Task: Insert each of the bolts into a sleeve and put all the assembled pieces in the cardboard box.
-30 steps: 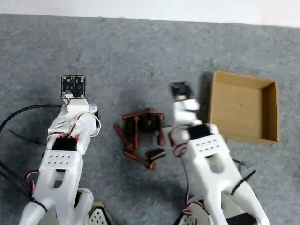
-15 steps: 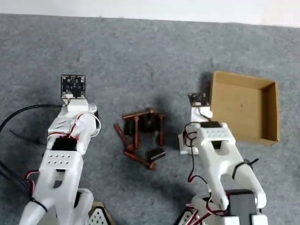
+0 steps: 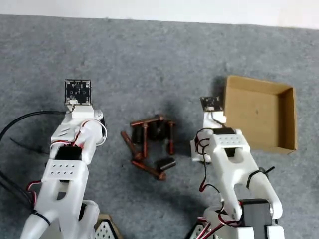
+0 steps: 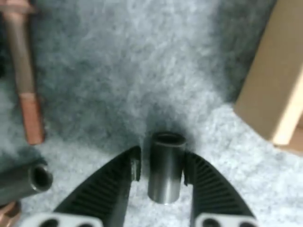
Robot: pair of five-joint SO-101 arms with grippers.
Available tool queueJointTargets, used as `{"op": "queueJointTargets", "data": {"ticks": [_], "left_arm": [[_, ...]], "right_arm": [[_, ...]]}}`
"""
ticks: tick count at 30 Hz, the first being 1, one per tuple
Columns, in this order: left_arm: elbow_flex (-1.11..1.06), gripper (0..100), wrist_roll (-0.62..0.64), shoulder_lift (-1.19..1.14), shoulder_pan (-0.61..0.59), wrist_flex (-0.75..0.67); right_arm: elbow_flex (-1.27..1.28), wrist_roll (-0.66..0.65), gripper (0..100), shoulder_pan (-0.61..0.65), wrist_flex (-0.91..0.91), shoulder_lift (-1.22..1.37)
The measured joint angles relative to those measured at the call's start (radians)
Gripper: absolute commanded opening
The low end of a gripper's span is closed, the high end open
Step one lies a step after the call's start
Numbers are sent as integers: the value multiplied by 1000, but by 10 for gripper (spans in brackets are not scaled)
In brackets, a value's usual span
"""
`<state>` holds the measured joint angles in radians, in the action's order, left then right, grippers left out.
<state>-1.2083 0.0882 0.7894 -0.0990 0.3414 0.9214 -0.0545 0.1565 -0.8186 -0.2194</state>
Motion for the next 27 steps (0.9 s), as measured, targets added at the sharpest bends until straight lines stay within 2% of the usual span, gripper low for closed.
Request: {"op": "queueJointTargets", "data": {"ticks": [3, 7, 20, 23, 27], "left_arm": [[0, 10, 0, 0, 0, 0], [0, 10, 0, 0, 0, 0], [0, 10, 0, -23, 0, 0], [40, 10, -6, -127, 23, 0], [183, 10, -95, -364, 124, 38]], "right_arm": [[0, 0, 133, 0, 0, 0], [0, 0, 0, -8, 0, 2], [-2, 0, 4, -20, 18, 9], [-2, 0, 4, -20, 18, 9], [-2, 0, 4, -20, 18, 9]]}}
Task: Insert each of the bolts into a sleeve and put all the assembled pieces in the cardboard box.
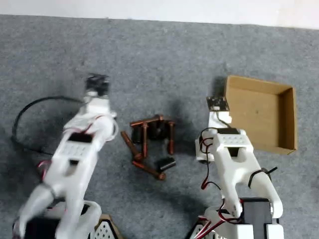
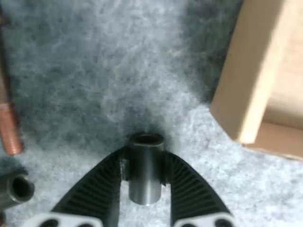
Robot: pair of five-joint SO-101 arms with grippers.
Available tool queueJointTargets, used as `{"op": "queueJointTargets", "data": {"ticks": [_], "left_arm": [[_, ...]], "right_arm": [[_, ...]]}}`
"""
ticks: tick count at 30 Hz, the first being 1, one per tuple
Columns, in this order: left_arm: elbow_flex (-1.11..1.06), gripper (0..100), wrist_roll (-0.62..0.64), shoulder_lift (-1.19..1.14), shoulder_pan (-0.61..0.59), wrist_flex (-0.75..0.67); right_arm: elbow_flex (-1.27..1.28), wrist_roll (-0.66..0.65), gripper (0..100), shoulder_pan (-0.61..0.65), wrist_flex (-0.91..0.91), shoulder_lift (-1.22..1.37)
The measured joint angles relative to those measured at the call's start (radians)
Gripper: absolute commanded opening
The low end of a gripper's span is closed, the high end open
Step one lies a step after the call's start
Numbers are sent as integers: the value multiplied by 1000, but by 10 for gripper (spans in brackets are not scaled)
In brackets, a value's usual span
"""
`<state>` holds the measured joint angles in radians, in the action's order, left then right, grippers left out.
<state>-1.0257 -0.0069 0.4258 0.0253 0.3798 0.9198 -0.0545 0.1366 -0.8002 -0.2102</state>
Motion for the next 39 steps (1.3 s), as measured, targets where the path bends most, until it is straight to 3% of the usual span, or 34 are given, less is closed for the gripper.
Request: {"op": "queueJointTargets", "data": {"ticks": [4, 7, 14, 21, 27, 39], "left_arm": [[117, 10, -18, -97, 43, 155], [133, 11, 43, -91, 63, 215], [135, 11, 281, -35, 120, 224], [5, 7, 310, -34, 210, 133], [-98, 11, 377, -34, 209, 21], [-106, 11, 497, -29, 204, 86]], "right_arm": [[0, 0, 4, 0, 0, 0], [0, 0, 4, 0, 0, 0], [0, 0, 4, 0, 0, 0], [0, 0, 4, 0, 0, 0], [0, 0, 5, 0, 0, 0], [0, 0, 7, 0, 0, 0]]}}
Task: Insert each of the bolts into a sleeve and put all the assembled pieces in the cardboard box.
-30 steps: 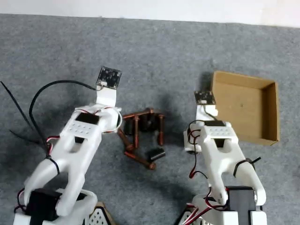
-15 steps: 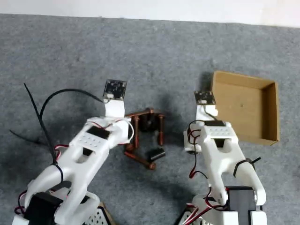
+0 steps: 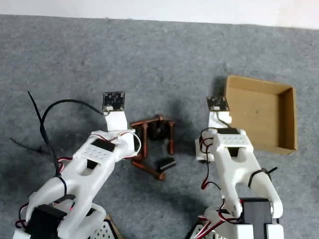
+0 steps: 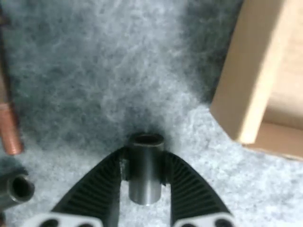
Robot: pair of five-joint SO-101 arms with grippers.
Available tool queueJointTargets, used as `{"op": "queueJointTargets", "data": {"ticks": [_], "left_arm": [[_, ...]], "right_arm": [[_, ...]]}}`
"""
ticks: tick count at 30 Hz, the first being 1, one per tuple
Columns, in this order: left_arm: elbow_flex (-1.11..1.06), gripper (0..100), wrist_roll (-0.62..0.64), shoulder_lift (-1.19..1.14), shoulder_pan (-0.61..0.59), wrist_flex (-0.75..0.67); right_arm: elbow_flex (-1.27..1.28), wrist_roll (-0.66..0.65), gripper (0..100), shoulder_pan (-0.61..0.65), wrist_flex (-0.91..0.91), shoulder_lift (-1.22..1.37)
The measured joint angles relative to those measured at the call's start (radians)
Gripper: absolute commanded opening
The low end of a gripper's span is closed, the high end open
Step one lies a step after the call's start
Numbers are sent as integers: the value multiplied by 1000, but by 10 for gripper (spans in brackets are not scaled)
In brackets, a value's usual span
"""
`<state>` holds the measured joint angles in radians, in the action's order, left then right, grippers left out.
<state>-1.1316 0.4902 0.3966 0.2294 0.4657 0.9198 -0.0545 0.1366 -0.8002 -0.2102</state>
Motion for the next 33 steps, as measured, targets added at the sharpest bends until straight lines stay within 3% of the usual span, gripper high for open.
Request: {"op": "queueJointTargets", "data": {"ticks": [4, 11, 17, 33], "left_arm": [[0, 20, 61, 92, 44, 52], [-18, 214, 150, 189, 80, 146], [-29, 129, 180, 170, 84, 146], [17, 127, 186, -51, 83, 138]], "right_arm": [[0, 0, 7, 0, 0, 0], [0, 0, 8, 0, 0, 0], [0, 0, 8, 0, 0, 0], [0, 0, 9, 0, 0, 0]]}}
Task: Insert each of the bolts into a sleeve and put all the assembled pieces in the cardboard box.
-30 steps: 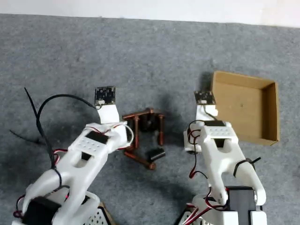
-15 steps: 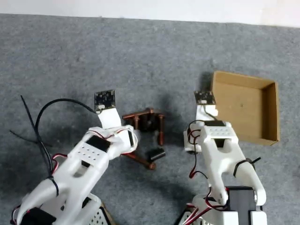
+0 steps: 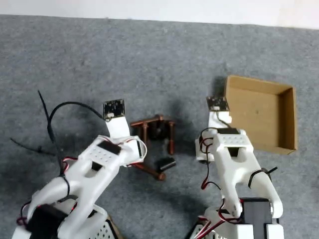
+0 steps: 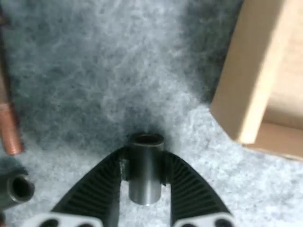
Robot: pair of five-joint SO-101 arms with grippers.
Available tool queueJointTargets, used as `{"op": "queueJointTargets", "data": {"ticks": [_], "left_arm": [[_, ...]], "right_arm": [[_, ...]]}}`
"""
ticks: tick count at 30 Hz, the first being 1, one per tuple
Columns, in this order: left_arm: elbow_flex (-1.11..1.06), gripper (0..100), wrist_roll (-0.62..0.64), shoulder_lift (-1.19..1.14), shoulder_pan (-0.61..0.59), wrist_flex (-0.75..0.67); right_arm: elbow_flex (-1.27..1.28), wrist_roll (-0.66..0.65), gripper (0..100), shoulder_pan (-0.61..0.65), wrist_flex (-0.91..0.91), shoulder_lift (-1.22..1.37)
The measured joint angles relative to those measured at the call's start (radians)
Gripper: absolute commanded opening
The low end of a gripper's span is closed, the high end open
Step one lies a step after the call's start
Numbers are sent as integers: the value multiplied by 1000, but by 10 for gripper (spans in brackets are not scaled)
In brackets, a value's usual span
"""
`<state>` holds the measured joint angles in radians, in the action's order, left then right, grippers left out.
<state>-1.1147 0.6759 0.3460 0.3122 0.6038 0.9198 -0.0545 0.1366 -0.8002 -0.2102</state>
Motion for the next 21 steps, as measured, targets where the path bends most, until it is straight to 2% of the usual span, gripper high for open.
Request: {"op": "queueJointTargets", "data": {"ticks": [6, 12, 16, 21], "left_arm": [[51, 126, 0, -103, 0, 6], [55, 122, -3, -110, 0, 6], [57, 0, 0, -110, 5, 5], [78, 6, -63, -120, -11, 5]], "right_arm": [[0, 0, 9, 0, 0, 0], [0, 0, 9, 0, 0, 0], [0, 0, 9, 0, 0, 0], [0, 0, 9, 0, 0, 0]]}}
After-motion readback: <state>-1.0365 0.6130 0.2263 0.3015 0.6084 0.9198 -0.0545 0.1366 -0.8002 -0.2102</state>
